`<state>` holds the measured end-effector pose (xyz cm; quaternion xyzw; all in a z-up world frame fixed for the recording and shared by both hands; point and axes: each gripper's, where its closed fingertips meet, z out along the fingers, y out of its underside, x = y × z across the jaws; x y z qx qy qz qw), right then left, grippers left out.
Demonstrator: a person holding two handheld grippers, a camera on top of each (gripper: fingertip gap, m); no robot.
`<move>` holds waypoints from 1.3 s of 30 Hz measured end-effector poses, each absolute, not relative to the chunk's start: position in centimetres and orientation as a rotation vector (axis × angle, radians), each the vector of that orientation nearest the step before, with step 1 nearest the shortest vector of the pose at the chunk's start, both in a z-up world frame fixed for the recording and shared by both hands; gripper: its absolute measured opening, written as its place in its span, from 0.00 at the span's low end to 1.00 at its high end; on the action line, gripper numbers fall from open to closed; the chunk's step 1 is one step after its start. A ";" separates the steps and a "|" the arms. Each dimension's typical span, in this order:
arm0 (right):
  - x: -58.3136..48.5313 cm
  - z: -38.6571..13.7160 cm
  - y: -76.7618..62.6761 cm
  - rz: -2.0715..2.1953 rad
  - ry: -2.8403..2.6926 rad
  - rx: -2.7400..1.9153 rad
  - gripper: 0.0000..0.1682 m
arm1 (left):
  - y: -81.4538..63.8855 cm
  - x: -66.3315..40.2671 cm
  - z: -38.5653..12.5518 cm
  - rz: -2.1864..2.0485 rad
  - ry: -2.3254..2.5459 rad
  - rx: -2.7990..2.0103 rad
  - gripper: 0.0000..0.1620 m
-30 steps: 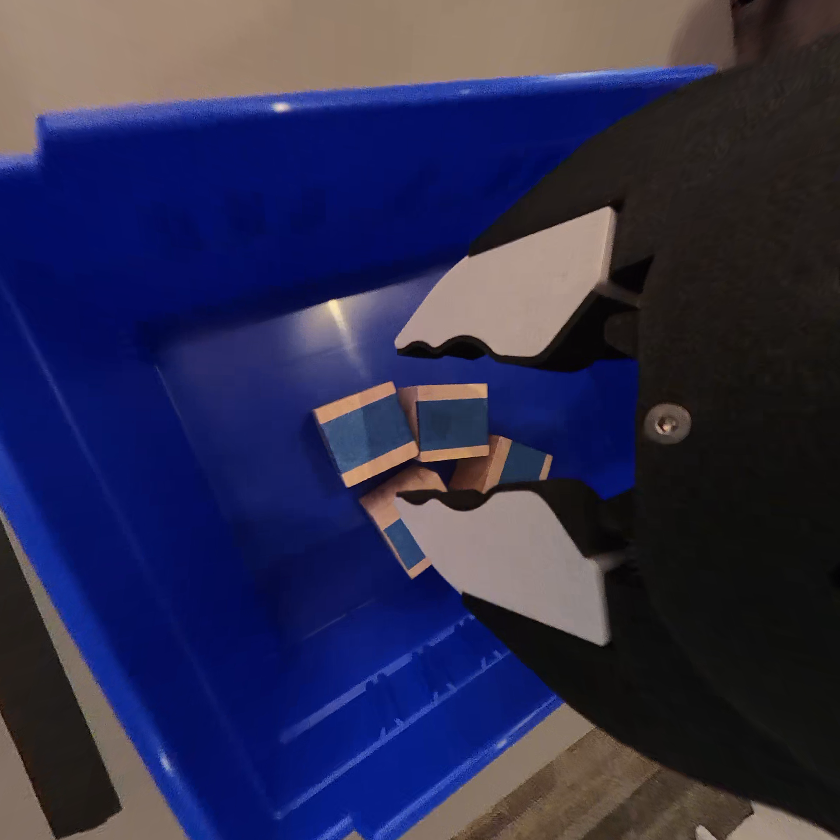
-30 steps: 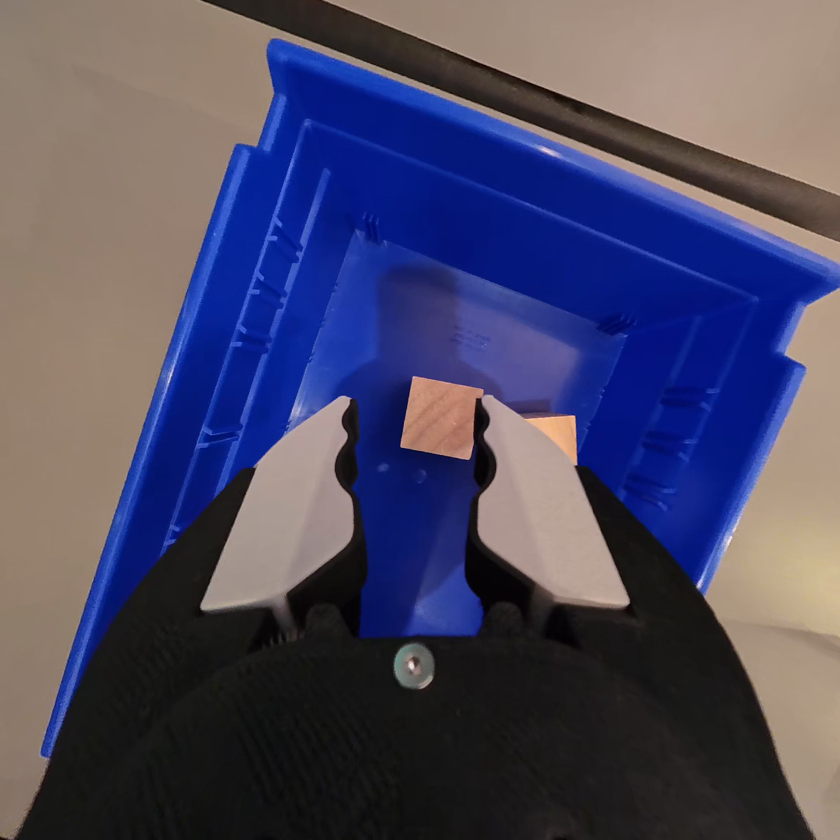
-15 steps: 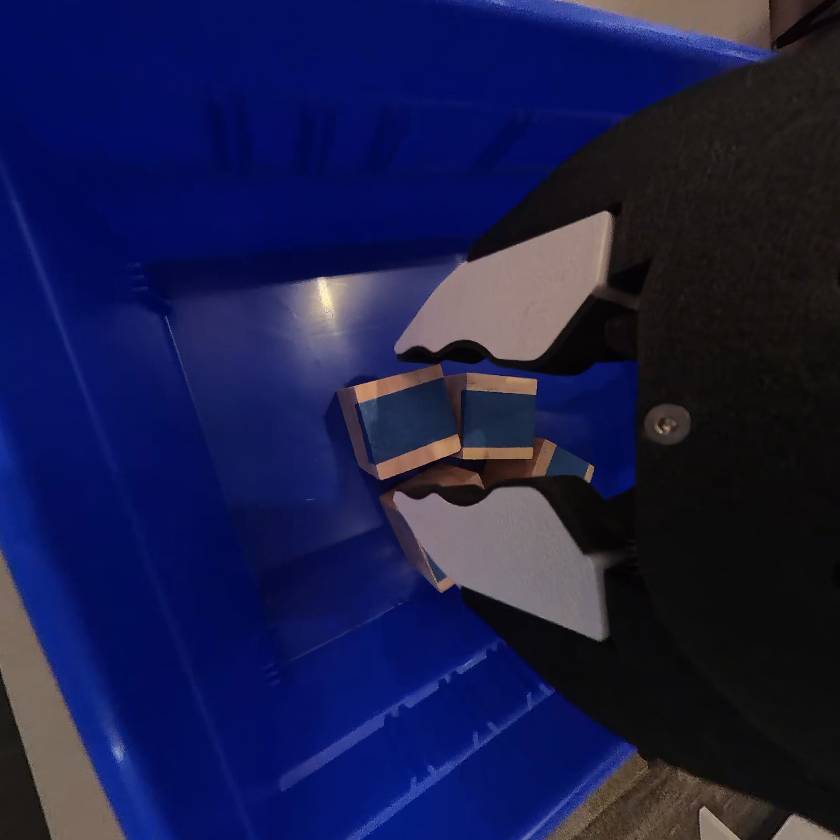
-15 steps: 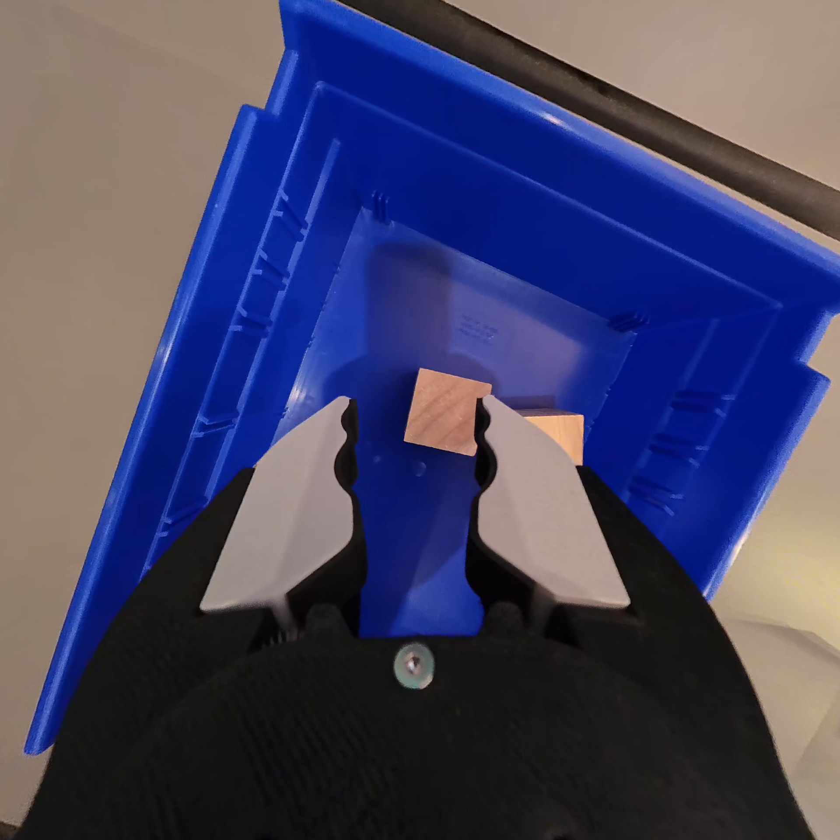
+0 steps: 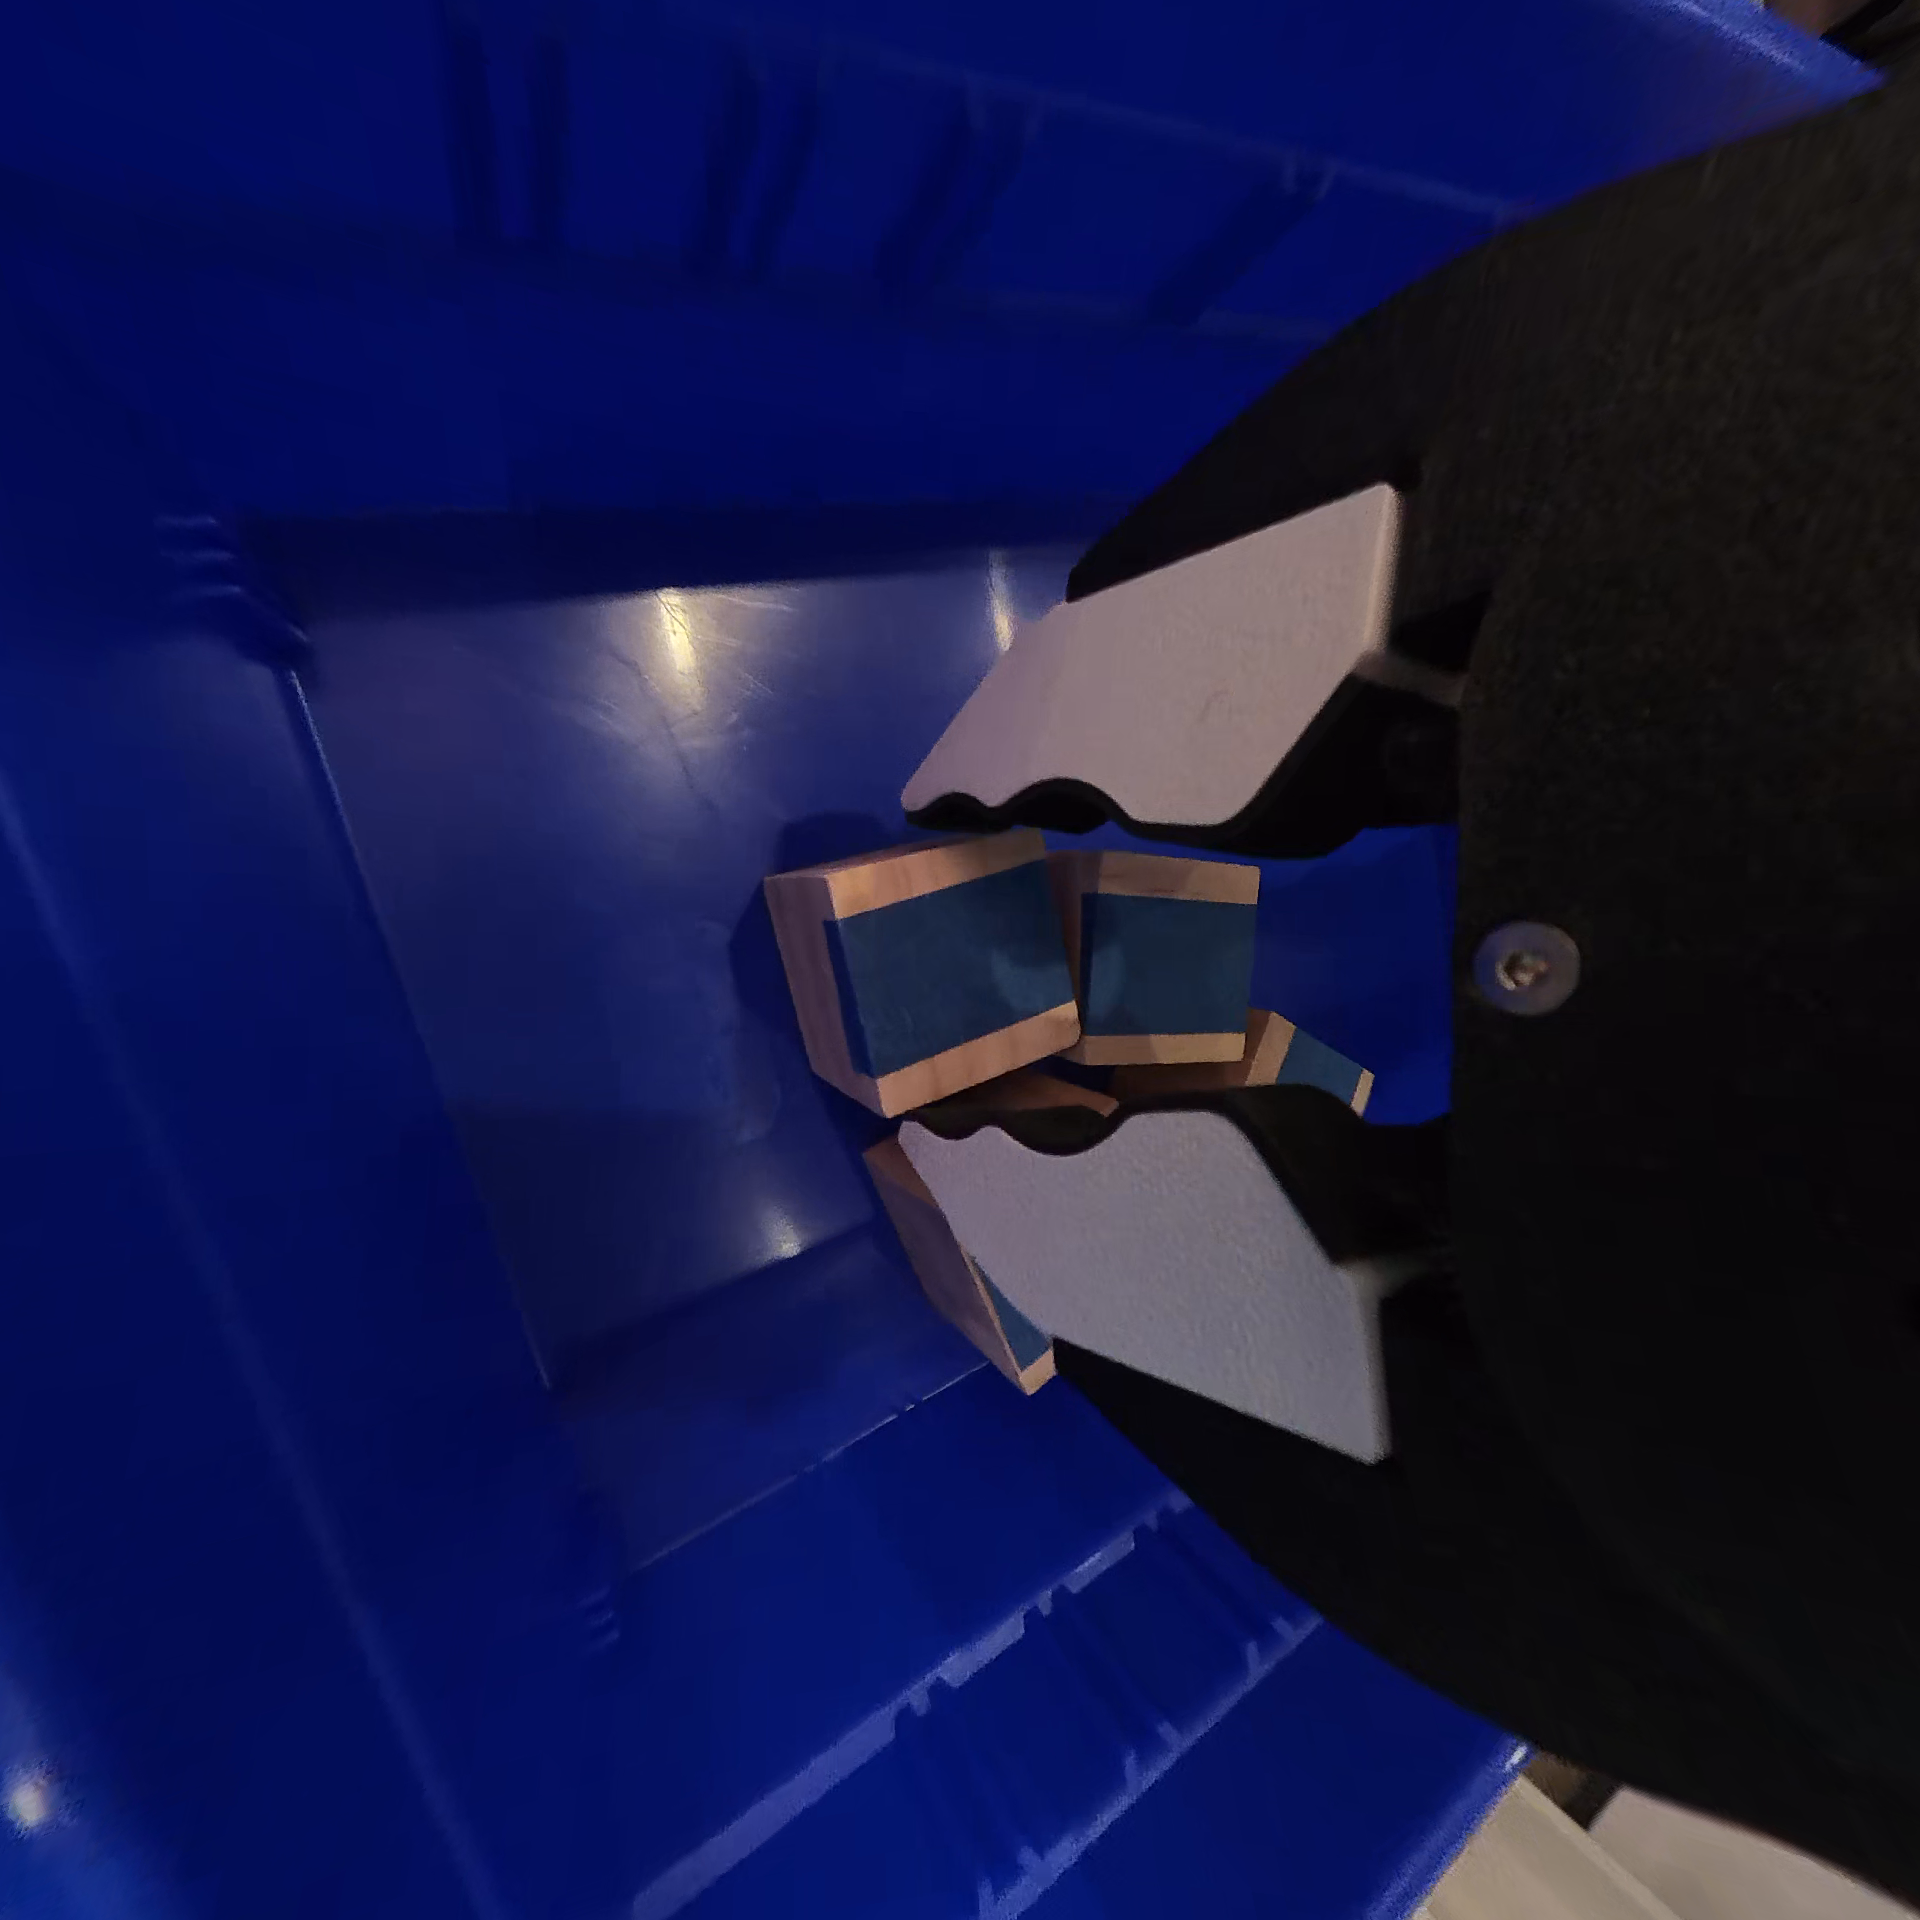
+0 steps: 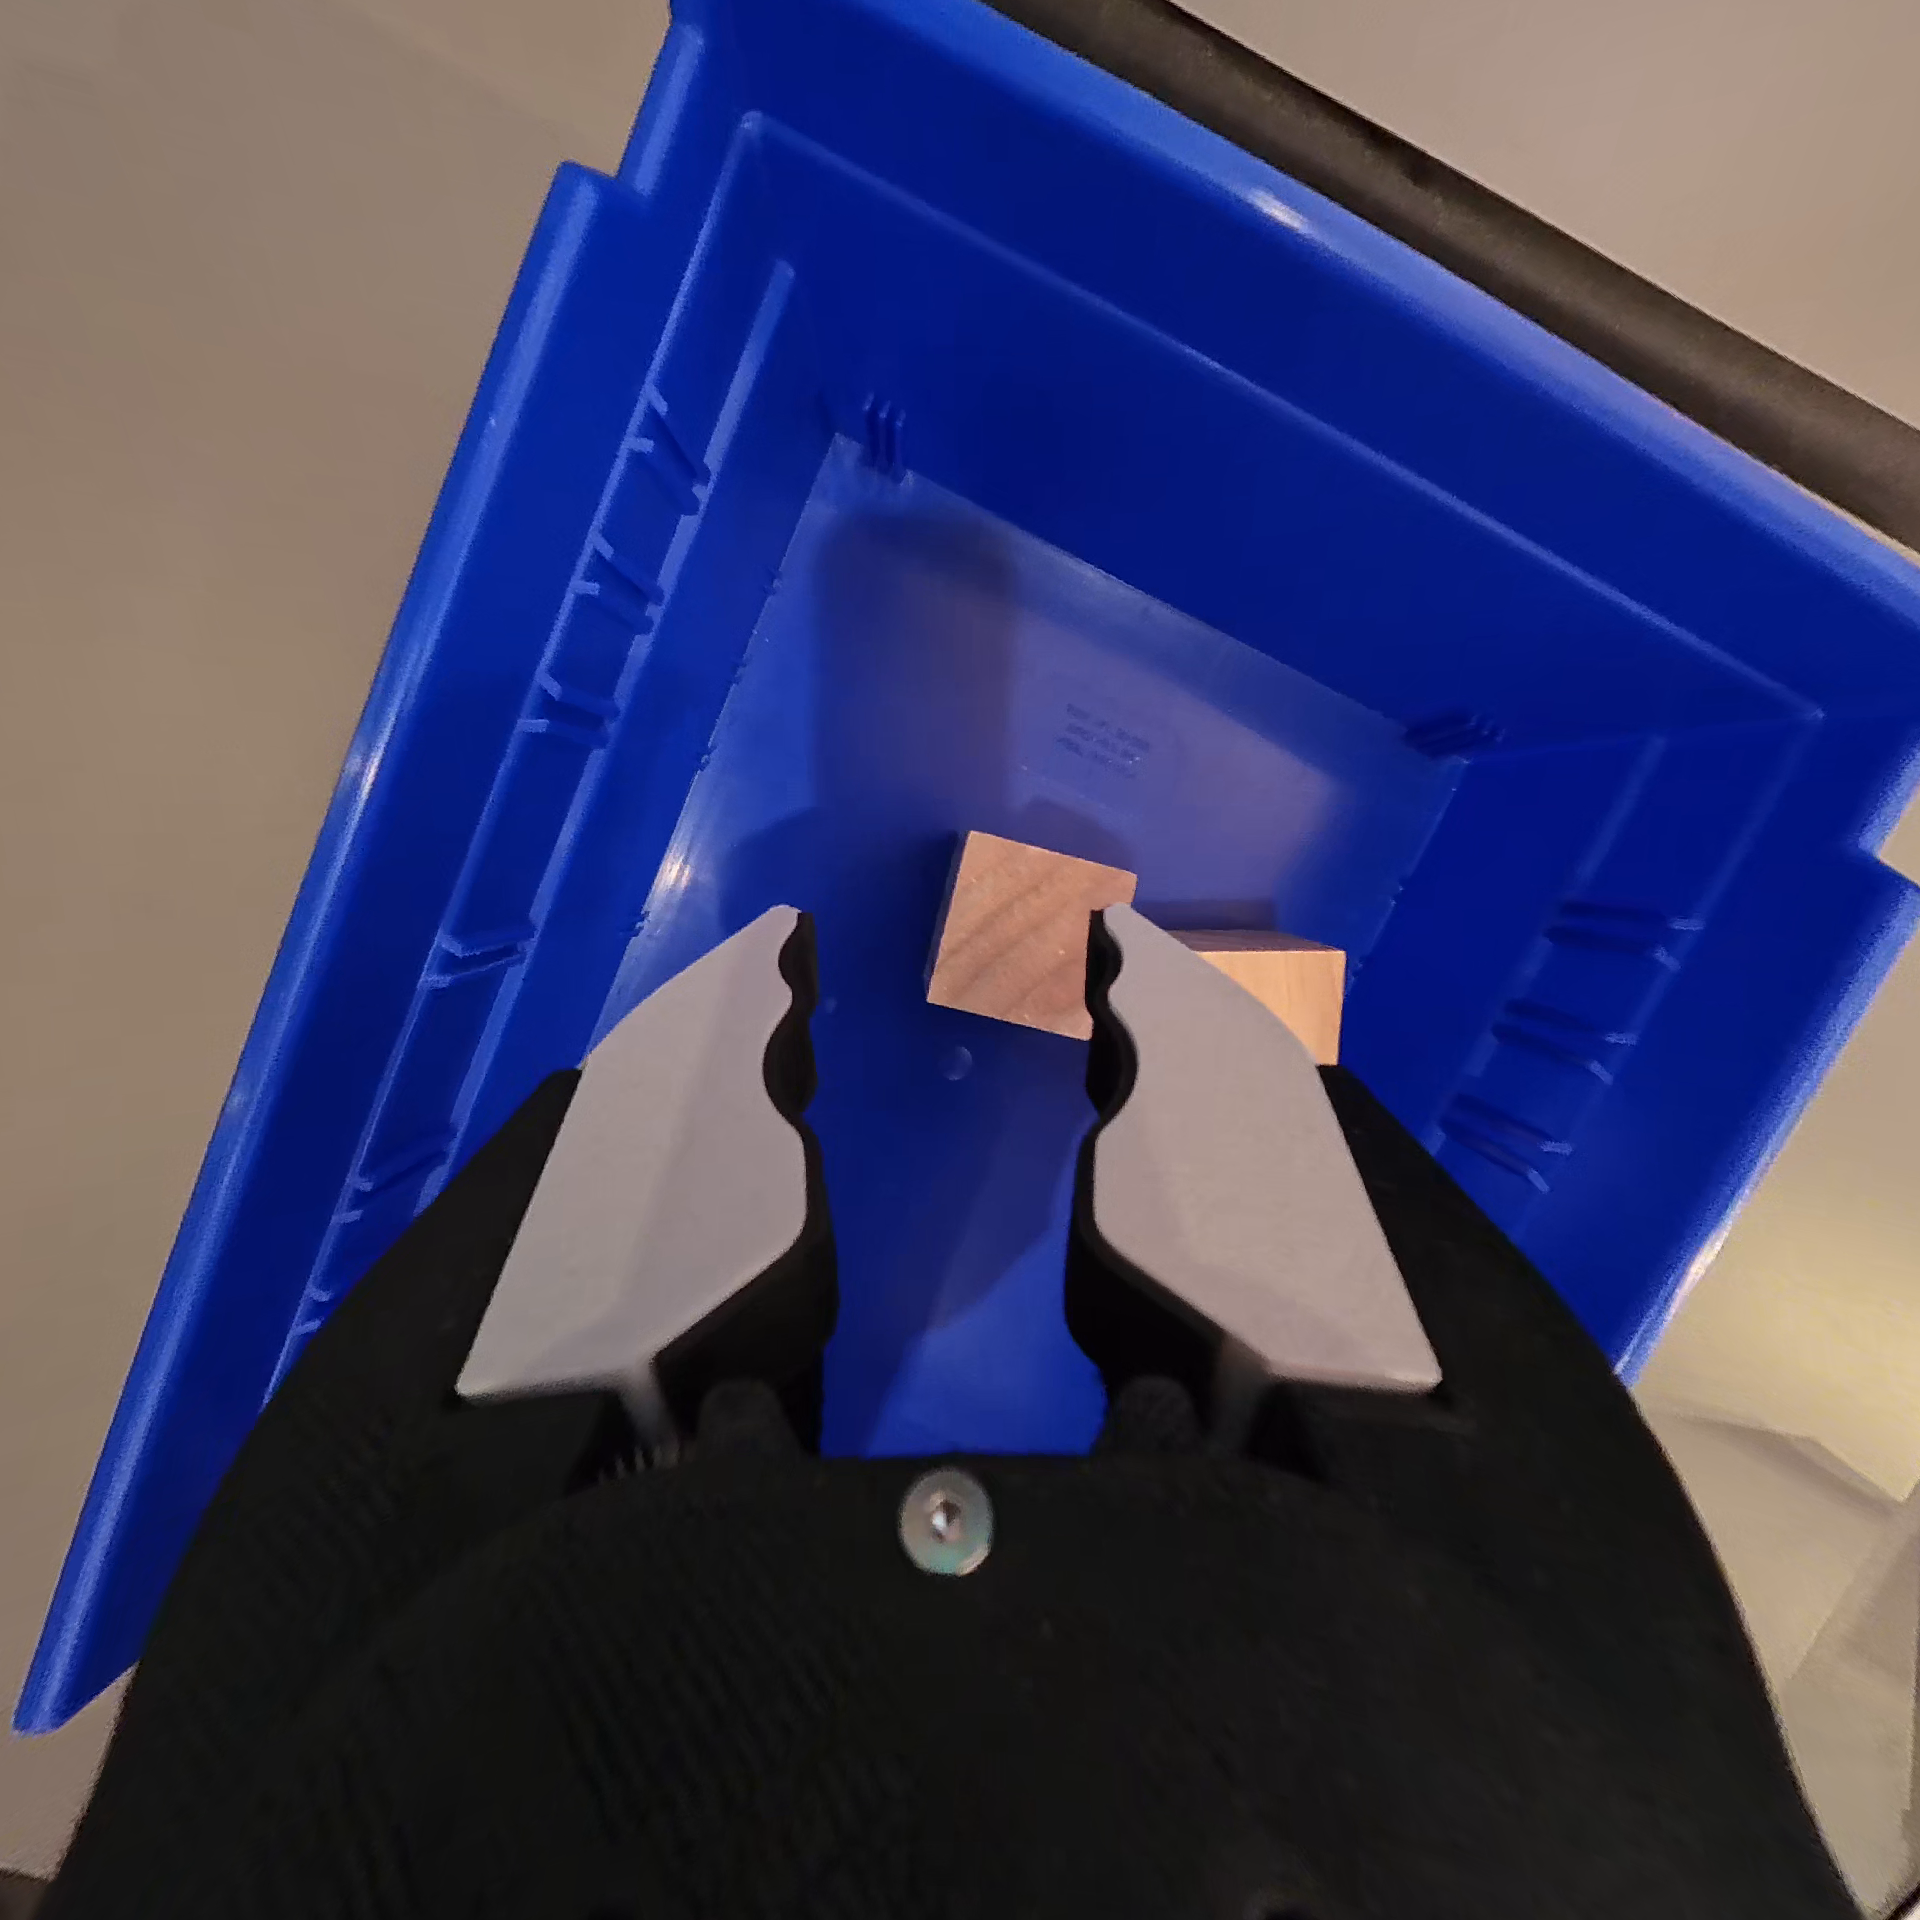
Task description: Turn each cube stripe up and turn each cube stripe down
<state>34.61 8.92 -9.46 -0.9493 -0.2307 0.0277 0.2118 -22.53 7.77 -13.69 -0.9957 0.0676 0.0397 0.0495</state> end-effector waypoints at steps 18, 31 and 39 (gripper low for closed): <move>35.5 -7.7 9.7 -0.040 -0.585 -2.570 0.31 | 7.7 -20.1 -7.0 -0.120 0.372 -2.785 0.30; 14.5 10.4 1.4 0.178 -0.878 -1.268 0.30 | -1.4 -2.3 9.9 -1.340 0.940 -1.876 0.29; 5.9 7.7 -4.9 0.402 -0.897 -1.045 0.45 | -3.4 4.8 7.0 -1.610 1.071 -1.897 0.29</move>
